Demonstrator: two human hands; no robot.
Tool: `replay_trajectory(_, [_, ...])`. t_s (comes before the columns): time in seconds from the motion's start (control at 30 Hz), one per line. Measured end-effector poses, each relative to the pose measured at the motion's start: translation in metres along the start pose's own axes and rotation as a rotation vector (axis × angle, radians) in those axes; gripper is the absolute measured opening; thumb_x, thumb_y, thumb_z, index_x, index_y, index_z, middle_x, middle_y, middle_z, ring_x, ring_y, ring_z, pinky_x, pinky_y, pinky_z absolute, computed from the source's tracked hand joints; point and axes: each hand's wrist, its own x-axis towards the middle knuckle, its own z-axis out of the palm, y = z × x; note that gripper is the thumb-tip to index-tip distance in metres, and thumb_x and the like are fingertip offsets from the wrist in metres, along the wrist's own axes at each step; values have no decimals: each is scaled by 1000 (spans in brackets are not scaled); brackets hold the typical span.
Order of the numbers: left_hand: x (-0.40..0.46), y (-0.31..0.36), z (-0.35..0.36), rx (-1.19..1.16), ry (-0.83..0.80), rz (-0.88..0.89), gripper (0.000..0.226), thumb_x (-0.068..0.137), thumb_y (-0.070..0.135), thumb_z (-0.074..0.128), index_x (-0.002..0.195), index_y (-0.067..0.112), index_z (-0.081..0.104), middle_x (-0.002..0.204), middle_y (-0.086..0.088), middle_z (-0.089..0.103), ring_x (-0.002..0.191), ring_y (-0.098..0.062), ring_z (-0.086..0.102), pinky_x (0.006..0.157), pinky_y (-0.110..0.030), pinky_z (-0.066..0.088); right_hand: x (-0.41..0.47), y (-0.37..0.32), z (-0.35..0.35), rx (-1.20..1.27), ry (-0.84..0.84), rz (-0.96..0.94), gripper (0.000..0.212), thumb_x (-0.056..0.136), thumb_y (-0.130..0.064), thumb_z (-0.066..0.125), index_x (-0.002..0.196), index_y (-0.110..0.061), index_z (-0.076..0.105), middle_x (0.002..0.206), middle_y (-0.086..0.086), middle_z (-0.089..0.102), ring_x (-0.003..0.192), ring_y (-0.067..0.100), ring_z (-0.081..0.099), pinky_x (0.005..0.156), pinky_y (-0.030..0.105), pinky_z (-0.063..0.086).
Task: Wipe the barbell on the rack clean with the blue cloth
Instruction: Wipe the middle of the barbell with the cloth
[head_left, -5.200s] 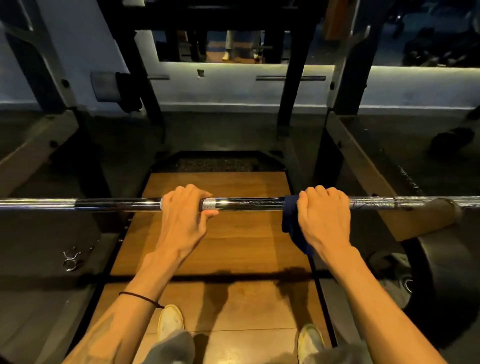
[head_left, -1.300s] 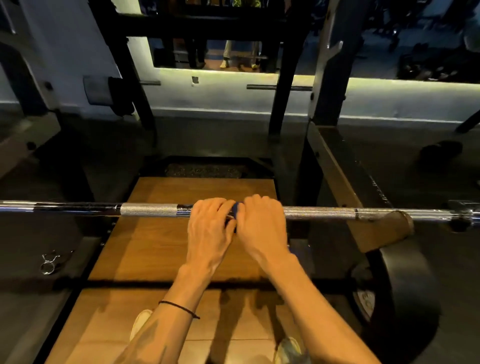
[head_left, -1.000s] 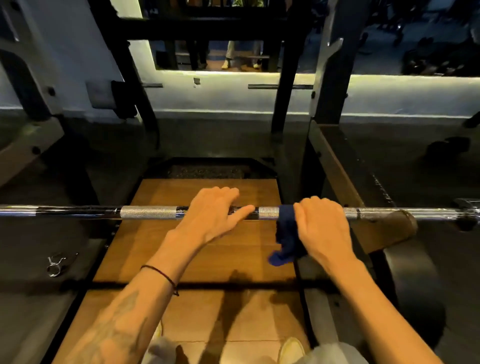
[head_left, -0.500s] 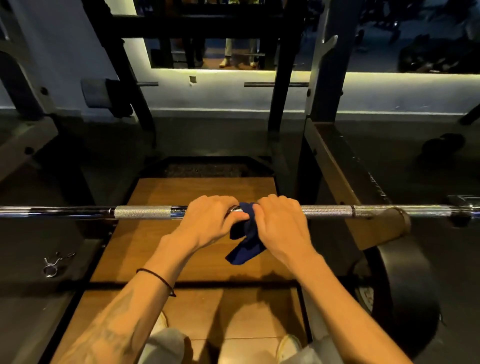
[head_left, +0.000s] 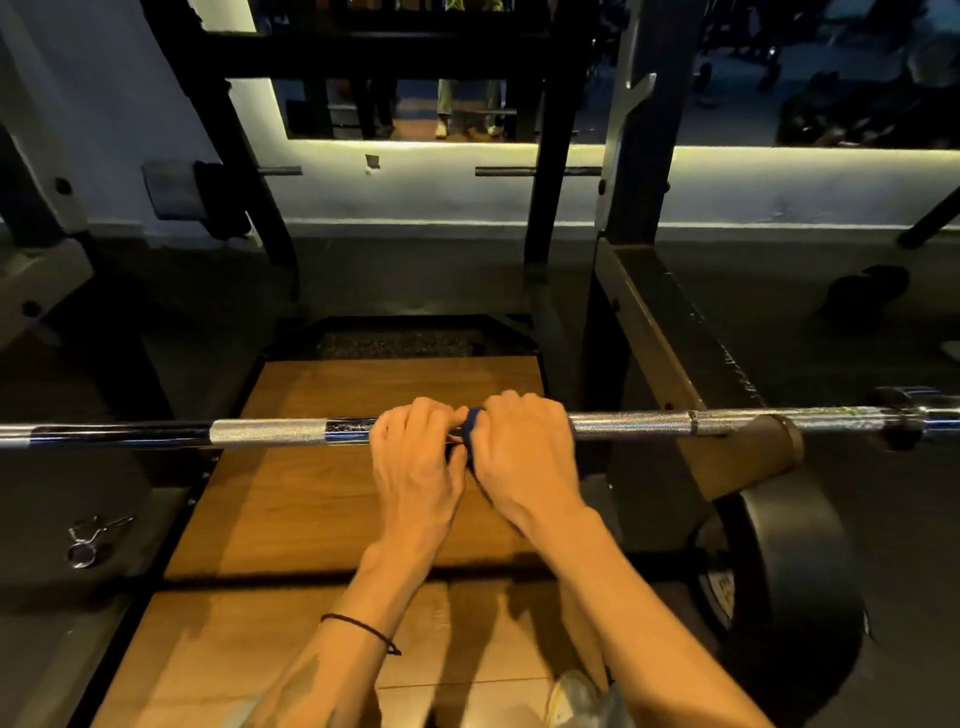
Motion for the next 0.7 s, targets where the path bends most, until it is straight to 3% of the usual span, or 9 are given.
replay_trajectory(0.1, [15,-6,-11,82,-183,62,28,77,28,76,93,19,55,90,3,49,80,-16,43,73,-31,39,-3,8,3,67,2,-77,30,100,-32,30,78,-26,49,80,-2,56,71,24,51,66,39,23])
replay_trajectory(0.17, [25,-11,-17,24,-247,94,33,83,48,68,90,20,54,88,5,47,80,-15,41,68,-32,39,-9,36,-2,24,37,-96,30,95,-27,36,72,-23,55,72,2,57,63,29,54,61,40,24])
replay_trajectory(0.23, [35,-13,-17,45,-310,94,48,87,69,51,90,22,57,88,7,45,81,-12,40,64,-28,36,-17,70,-7,-34,86,-65,27,88,-23,40,65,-20,54,63,6,54,53,34,52,52,40,26])
replay_trajectory(0.3, [45,-9,-16,203,-428,131,62,89,77,31,94,25,65,90,8,45,83,-10,40,63,-27,41,-29,98,-10,-10,66,24,28,92,-24,37,67,-22,49,63,6,52,55,34,51,55,43,33])
replay_trajectory(0.37, [52,-5,-15,288,-529,147,70,91,75,20,99,26,68,93,7,47,86,-10,41,64,-26,41,-37,109,-9,57,76,134,30,95,-27,32,71,-22,49,68,3,52,61,31,52,63,43,37])
replay_trajectory(0.47, [52,0,-14,263,-605,124,55,95,69,21,92,27,57,91,7,58,81,-11,50,66,-31,40,-32,91,-6,51,120,208,31,95,-25,31,71,-20,50,69,5,52,63,31,50,66,45,39])
replay_trajectory(0.57, [57,0,-14,203,-740,98,45,101,59,30,99,22,56,98,1,64,91,-21,61,76,-38,45,-14,48,-3,15,116,120,34,93,-25,32,68,-20,54,67,4,55,59,30,52,59,43,36])
replay_trajectory(0.63, [63,-4,-16,189,-846,112,42,103,49,34,117,17,56,118,-4,64,107,-26,60,87,-41,46,-7,18,1,14,42,77,33,99,-28,31,76,-24,55,74,-3,52,65,23,47,63,40,27])
replay_trajectory(0.7, [63,-9,-18,178,-882,133,37,104,43,37,122,16,54,124,-5,63,111,-27,59,89,-41,46,-6,9,7,18,27,23,31,103,-31,28,81,-27,50,78,-6,48,68,18,37,67,37,21])
